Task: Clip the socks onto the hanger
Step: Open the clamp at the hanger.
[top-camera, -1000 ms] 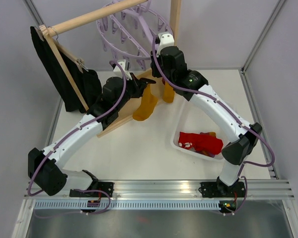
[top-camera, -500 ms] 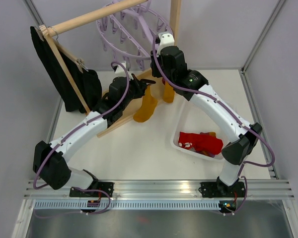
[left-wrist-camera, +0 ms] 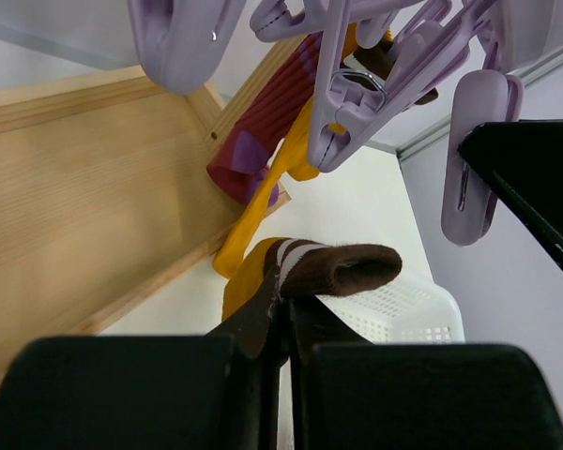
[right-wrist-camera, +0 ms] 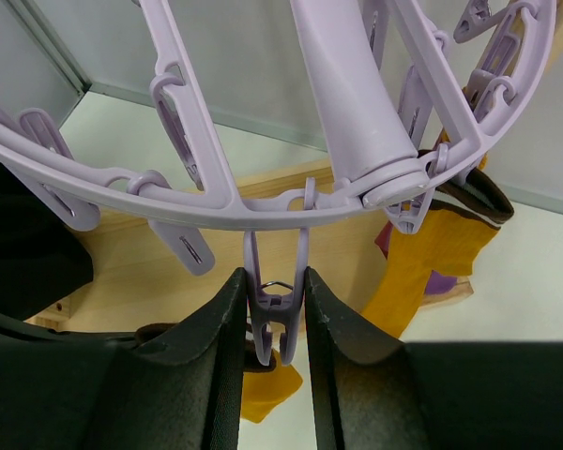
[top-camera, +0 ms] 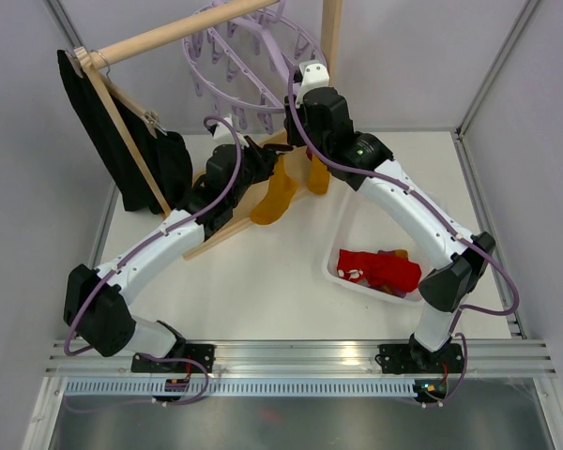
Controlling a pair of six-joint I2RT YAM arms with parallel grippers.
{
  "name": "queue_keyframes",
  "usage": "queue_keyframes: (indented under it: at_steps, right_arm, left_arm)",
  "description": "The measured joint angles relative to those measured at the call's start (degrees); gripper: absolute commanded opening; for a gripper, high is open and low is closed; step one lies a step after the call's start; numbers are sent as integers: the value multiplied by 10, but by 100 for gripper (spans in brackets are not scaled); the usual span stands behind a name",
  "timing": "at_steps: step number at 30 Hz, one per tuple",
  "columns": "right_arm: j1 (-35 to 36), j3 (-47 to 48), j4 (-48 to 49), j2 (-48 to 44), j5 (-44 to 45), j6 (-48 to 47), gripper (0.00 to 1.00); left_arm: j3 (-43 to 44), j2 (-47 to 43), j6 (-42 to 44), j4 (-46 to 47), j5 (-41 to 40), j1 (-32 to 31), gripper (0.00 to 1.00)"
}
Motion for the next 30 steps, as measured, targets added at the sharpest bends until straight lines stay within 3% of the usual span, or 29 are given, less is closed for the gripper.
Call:
queue_keyframes:
  at_steps: [30]
  right_arm:
    - [0,-8,12,0,0,0,0]
  left_arm:
    - [19,7,-12,16,2,0,2]
